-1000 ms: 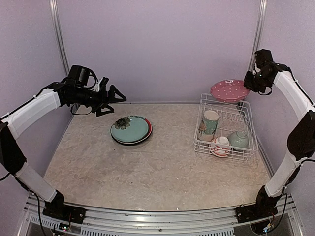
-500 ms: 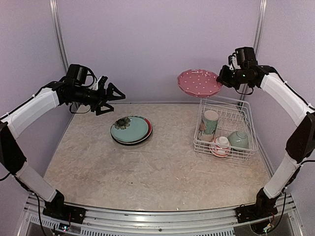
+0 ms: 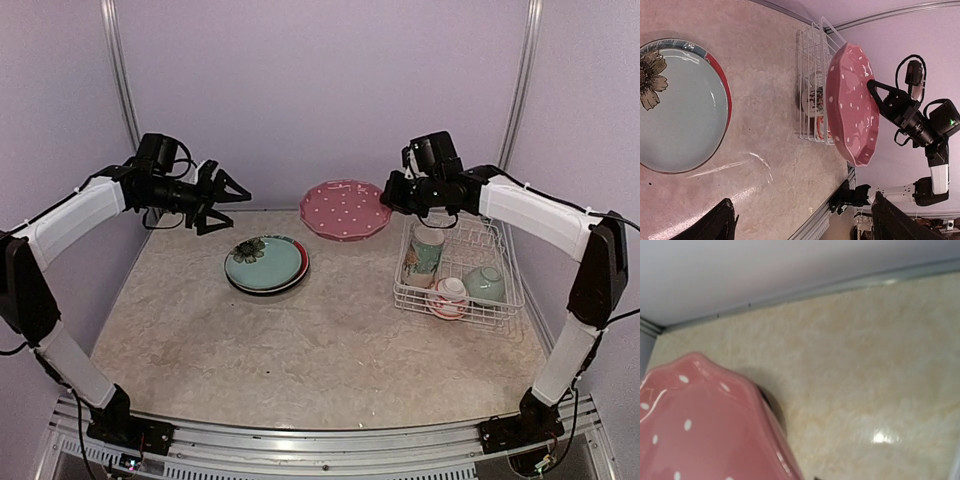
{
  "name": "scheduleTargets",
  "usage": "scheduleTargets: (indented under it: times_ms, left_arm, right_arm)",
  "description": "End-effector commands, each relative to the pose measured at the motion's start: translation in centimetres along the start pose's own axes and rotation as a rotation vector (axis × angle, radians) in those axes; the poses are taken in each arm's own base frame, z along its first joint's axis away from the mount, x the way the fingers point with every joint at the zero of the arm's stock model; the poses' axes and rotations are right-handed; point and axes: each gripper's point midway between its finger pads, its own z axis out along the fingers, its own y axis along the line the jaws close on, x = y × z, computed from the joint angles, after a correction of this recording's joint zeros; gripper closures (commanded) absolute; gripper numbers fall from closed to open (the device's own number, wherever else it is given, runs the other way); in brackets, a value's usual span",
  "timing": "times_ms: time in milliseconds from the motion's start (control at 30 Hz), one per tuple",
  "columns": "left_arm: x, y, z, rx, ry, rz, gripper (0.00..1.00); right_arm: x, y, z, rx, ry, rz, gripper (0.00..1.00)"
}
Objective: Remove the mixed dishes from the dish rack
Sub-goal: Pass from the right arm to the left
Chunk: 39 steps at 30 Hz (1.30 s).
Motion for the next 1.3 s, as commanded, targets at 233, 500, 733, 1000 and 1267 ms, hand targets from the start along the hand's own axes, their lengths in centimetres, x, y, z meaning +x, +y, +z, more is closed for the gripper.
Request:
scheduleTargets:
  times_ms: [233,500,733,1000,1267]
  left_arm:
    - [2.0,2.0,3.9,-0.151,0.110,0.015,0.18]
    - [2.9,4.5,5.6,-0.301,0.136,0.021,0.30]
    - [2.7,5.1,5.7,-0.298,0.127,-0.009,0.31]
    - [2.4,5.3,6.6,-0.144,0.165,-0.111,0.44]
    - [1.9,5.0,6.4,-0.045,0.166,-0.167,0.51]
  right_arm:
    - [2.0,7.0,2.4,-0.075,-0.150,0.039,1.00]
    - [4.0,9.2,4.6,-0.135,-0.161,0.056,1.00]
    - [3.6,10.0,4.3,-0.168,-0.170,0.039,1.00]
    - [4.1,11.4,4.4,-0.258,-0.149,0.059,1.00]
    - [4.4,12.2,4.8,-0.315,-0.140,0.092,1.00]
